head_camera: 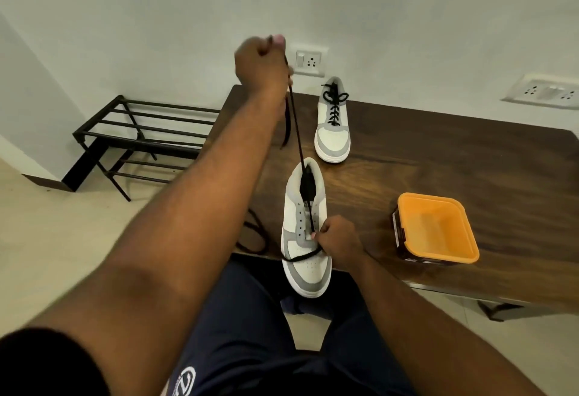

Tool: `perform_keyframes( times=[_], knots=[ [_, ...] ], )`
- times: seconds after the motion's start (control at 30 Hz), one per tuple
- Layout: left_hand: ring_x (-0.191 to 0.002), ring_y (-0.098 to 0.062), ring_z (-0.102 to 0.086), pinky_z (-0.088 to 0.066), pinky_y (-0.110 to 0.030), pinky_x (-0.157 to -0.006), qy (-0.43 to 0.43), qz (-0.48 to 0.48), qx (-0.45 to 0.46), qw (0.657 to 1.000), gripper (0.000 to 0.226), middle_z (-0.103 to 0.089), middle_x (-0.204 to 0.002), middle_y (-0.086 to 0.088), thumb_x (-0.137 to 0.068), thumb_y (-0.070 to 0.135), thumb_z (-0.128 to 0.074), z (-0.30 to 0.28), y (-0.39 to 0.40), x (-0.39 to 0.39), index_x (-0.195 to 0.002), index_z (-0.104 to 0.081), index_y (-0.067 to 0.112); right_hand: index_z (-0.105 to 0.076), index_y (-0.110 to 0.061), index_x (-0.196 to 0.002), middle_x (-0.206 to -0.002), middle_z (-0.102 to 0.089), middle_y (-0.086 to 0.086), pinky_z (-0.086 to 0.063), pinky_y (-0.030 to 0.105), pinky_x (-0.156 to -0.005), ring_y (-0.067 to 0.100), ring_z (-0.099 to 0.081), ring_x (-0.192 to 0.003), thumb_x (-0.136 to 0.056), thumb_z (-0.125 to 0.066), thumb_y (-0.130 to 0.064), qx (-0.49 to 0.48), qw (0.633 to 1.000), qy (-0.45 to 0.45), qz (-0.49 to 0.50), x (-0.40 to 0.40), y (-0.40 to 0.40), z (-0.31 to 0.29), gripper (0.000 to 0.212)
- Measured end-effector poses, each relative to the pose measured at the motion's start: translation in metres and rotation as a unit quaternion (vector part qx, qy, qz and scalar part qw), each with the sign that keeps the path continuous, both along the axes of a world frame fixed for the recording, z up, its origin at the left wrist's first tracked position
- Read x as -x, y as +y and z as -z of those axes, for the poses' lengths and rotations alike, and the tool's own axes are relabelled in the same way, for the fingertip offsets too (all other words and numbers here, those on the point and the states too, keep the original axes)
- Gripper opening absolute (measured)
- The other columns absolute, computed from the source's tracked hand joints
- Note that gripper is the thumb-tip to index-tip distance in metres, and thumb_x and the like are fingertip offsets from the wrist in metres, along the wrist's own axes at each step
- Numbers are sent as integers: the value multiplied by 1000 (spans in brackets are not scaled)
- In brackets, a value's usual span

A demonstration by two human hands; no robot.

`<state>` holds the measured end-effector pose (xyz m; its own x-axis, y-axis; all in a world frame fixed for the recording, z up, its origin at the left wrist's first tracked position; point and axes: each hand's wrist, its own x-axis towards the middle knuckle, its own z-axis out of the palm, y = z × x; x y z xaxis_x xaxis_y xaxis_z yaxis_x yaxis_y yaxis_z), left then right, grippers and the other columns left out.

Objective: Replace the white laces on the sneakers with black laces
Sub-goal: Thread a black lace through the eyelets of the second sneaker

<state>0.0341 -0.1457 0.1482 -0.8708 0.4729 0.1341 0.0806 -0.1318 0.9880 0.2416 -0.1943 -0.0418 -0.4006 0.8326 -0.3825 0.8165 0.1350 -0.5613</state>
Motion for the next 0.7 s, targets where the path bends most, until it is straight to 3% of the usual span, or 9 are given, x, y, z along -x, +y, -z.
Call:
perform_keyframes(
  times=[0.07, 0.13, 0.2, 0.23, 0.3, 0.37, 0.43, 0.5, 0.7],
  knots=[
    [-39, -18, -52, -46, -30, -40, 23, -15, -9, 1000, 34, -50, -62, -8, -92, 11, -61, -24, 20, 23, -66, -41, 13, -51, -19, -62, -81, -69, 9, -53, 32, -70, 24, -66, -80, -82, -71, -26, 0, 1000, -8, -1, 0, 0, -1, 29],
    [-52, -18, -61, -53, -31, -53, -1, 54, 47, 997, 7, -60, -79, -12, -94, 9, -59, -14, 28, 37, -88, -57, 6, -48, -19, -62, -80, -64, 6, -48, 29, -67, 22, -63, -80, -83, -69, -27, -1, 1000, -17, -5, 0, 1, 0, 30],
    [-94, -28, -67, -56, -41, -83, -15, 171, 215, 961, 58, -56, -122, -15, -97, 20, -58, 21, 22, 41, -148, -33, 8, -47, -20, -65, -82, -61, 4, -45, 28, -66, 22, -63, -83, -84, -68, -28, 2, 1000, -20, -7, 0, 0, 0, 29],
    [-104, -32, -63, -55, -42, -86, 8, 220, 315, 923, 72, -51, -131, -13, -97, 28, -58, 42, 8, 37, -155, -17, 12, -46, -20, -65, -82, -62, 4, -46, 28, -66, 23, -65, -84, -83, -68, -29, 4, 1000, -20, -5, 0, 0, 0, 30],
    [-86, -31, -65, -55, -29, -58, 32, 275, 405, 871, 57, -56, -119, -14, -98, 32, -56, 82, -20, 19, -147, -35, 10, -49, -19, -64, -82, -65, 6, -48, 29, -66, 25, -67, -85, -82, -69, -31, 7, 1000, -25, 0, 1, 0, 0, 29],
    [-57, -23, -59, -44, -22, -39, 11, 288, 399, 871, 31, -65, -95, -15, -100, 29, -55, 123, -44, -6, -117, -58, 4, -54, -18, -67, -83, -67, 7, -47, 29, -66, 26, -67, -85, -82, -70, -32, 3, 999, -32, 0, 1, 1, 0, 26],
    [-51, -24, -59, -57, -36, -52, 11, 261, 406, 876, 31, -69, -74, -12, -97, 33, -57, 154, -64, -29, -82, -61, 7, -62, -14, -79, -89, -68, 7, -47, 28, -68, 25, -67, -88, -83, -69, -33, 2, 999, -42, -1, 1, 1, 1, 20],
    [-62, -25, -65, -58, -38, -68, 36, 221, 436, 872, 40, -70, -71, -10, -92, 44, -60, 172, -74, -45, -68, -57, 12, -66, -12, -89, -94, -69, 7, -46, 28, -69, 26, -66, -91, -86, -67, -33, -8, 999, -49, -6, 1, 0, 1, 21],
    [-85, -24, -67, -53, -31, -71, -5, 159, 427, 890, 52, -69, -93, -4, -76, 61, -67, 181, -55, -49, -95, -66, 13, -65, -10, -92, -95, -68, 9, -46, 29, -70, 28, -65, -92, -89, -62, -28, -30, 998, -48, -13, 2, -8, 0, 18]
  ],
)
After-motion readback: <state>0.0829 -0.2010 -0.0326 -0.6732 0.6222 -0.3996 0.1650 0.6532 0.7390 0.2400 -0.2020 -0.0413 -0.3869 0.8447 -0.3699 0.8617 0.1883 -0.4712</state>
